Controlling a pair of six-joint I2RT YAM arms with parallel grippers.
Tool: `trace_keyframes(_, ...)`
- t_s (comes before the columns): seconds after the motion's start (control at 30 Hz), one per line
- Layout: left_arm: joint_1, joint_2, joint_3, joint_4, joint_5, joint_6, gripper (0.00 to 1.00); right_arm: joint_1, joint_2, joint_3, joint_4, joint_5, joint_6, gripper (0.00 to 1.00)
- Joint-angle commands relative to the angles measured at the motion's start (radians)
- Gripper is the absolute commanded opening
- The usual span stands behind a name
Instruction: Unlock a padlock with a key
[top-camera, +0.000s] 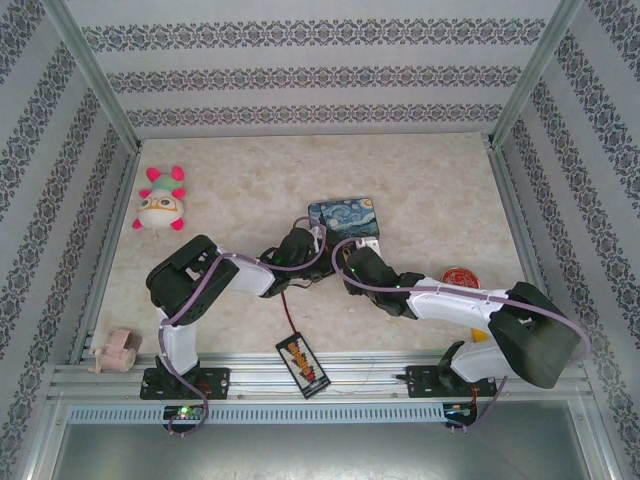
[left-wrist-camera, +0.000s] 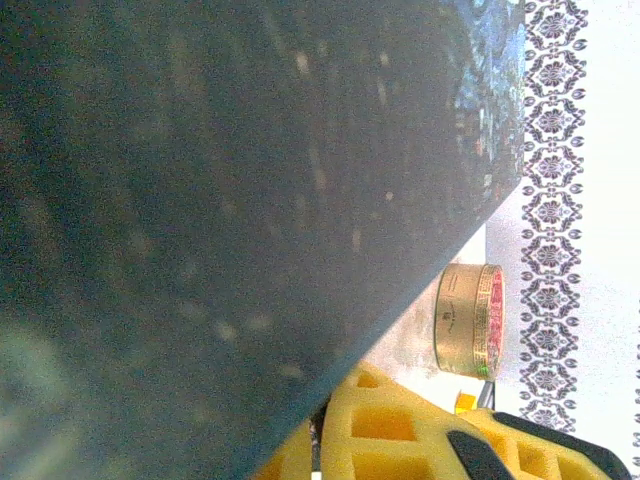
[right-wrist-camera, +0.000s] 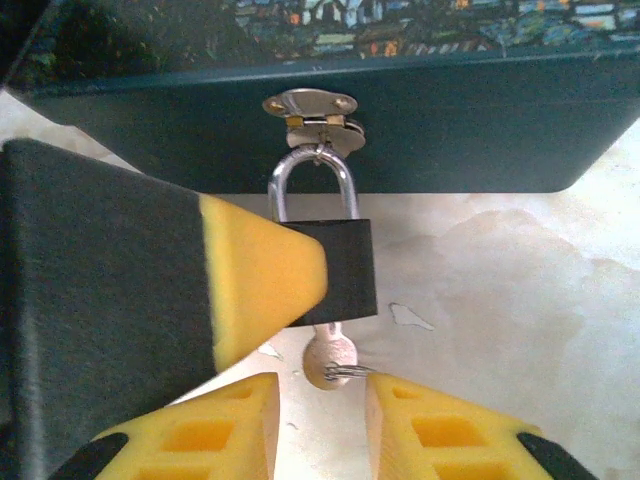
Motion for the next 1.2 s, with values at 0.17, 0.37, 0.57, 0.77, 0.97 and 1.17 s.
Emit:
trace_keyframes(0.17,0.017,-0.03,0.031,-0.031,0.043,-0.011,0.0,0.023,0.0,0.048,-0.083,0.035,-0.083,0.35)
trace_keyframes(0.37,0.017,-0.041,0.038,-0.063,0.045,-0.013,0.0,0.023,-0.036,0.034,-0.083,0.032,-0.105,0.36)
trace_keyframes(0.57,0.021,-0.055,0.052,-0.094,0.043,-0.003,0.0,0.023,-0.089,0.003,-0.074,0.039,-0.133,0.35)
trace_keyframes(0.77,0.026,-0.054,0.06,-0.095,0.048,-0.008,0.0,0.012,-0.123,-0.018,-0.072,0.039,-0.116,0.35)
trace_keyframes(0.97,0.029,-0.061,0.051,-0.081,0.057,-0.043,0.0,0.013,-0.165,-0.048,-0.052,0.025,-0.128,0.35)
trace_keyframes(1.17,0.034,-0.062,0.058,-0.097,0.066,-0.062,0.0,0.014,-0.196,-0.093,-0.025,0.044,-0.136,0.34)
